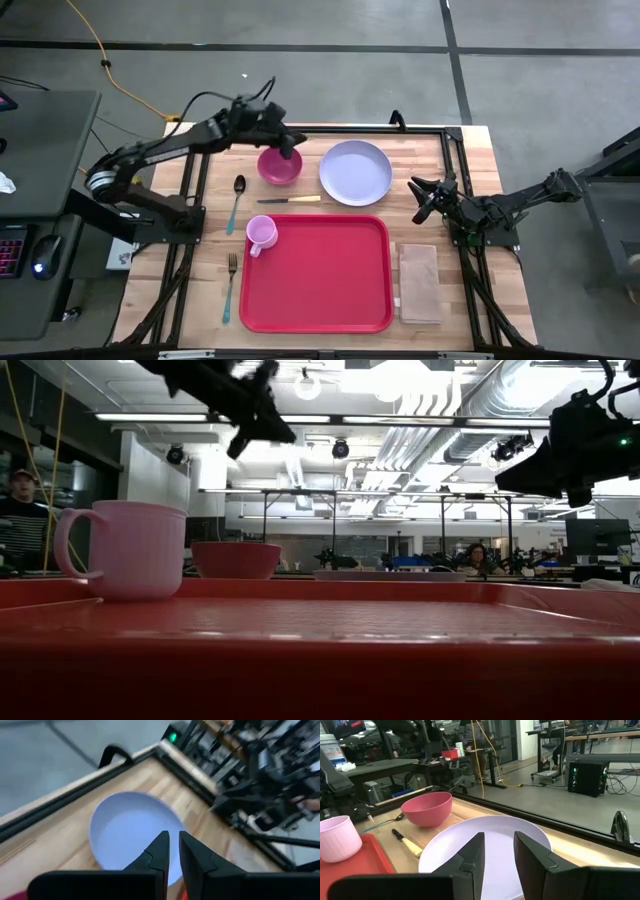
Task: Set up tray
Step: Put the white plate on the center of the red tray
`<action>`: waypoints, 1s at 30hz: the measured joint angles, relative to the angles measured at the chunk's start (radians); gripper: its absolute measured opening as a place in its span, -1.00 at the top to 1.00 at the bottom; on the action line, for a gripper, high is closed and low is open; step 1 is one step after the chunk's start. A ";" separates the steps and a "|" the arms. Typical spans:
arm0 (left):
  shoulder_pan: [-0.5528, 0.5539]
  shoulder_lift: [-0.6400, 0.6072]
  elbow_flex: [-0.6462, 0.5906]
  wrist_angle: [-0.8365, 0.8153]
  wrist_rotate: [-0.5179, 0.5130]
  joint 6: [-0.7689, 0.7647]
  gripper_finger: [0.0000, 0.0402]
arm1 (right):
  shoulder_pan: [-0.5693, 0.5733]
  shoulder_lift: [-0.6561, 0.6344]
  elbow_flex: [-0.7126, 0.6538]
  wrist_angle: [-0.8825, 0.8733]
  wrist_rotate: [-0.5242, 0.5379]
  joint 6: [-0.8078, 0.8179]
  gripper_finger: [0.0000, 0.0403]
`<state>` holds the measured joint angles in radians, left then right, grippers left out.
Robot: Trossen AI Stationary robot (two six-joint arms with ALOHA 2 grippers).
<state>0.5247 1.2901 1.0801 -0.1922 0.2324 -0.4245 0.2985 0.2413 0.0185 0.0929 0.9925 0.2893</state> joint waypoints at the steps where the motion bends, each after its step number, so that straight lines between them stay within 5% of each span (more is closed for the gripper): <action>1: -0.014 -0.027 -0.024 0.013 -0.007 -0.008 0.63 | 0.000 0.000 0.000 0.000 -0.002 0.001 0.59; 16: -0.250 -0.363 -0.360 0.165 -0.272 -0.108 0.63 | -0.068 0.000 0.000 0.000 -0.099 0.073 0.59; 30: -0.377 -0.501 -0.612 0.327 -0.426 -0.184 0.63 | -0.249 0.001 0.000 0.001 -0.308 0.072 0.59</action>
<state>0.1479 0.7892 0.4681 0.1348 -0.1940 -0.6089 0.0494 0.2424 0.0186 0.0934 0.6844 0.3618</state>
